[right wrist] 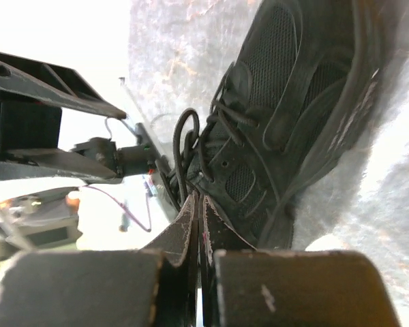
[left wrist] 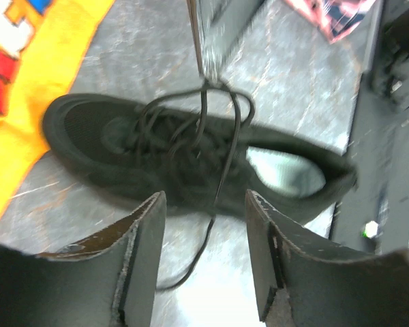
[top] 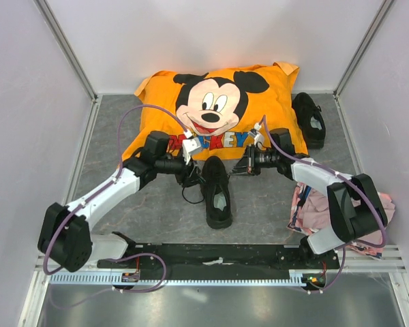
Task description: Tie the shoes
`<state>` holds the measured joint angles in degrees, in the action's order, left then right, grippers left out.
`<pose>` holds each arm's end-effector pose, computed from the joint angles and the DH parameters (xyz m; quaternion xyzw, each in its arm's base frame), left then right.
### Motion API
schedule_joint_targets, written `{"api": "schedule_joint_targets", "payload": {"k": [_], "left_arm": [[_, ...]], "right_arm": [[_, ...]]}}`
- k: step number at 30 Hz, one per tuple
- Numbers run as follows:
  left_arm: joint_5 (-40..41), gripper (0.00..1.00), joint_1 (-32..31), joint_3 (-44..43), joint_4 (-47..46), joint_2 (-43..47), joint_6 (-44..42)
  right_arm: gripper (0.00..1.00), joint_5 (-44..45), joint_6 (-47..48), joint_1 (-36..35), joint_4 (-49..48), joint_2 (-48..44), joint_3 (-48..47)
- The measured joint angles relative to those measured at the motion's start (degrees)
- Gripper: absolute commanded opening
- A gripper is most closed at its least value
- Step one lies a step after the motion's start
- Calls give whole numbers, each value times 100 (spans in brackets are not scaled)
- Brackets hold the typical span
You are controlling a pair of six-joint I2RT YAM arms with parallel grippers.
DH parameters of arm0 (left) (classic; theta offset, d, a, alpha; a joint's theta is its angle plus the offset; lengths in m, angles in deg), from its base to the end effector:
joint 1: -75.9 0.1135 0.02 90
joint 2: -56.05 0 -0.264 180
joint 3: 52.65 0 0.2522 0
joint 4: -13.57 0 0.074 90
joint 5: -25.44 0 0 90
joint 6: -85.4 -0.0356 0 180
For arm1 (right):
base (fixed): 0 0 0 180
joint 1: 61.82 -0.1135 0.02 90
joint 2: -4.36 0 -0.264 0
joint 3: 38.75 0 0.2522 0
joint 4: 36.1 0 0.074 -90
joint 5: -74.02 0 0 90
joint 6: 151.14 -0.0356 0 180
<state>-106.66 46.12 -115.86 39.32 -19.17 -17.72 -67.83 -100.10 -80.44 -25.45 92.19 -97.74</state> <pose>0.2301 -0.1591 0.2548 0.4536 0.7221 -0.3786 0.3598 0.2801 0.1239 0.1946 -0.0400 0.8336 0.5313 0.1459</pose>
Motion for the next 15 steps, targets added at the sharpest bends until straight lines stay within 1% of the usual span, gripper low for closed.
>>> {"api": "schedule_joint_targets", "payload": {"k": [2,5,8,15], "left_arm": [[52,60,79,68,205,219,-376],[131,61,74,260,389,313,-839],[177,65,39,391,581,111,-1110],[319,65,-243,391,542,-634,-1338]], "right_arm": [[0,138,317,2,284,-61,-173],[0,361,782,4,756,-138,-385],[0,599,1222,4,1198,-269,-525],[0,933,1886,4,1788,-490,-769]]}}
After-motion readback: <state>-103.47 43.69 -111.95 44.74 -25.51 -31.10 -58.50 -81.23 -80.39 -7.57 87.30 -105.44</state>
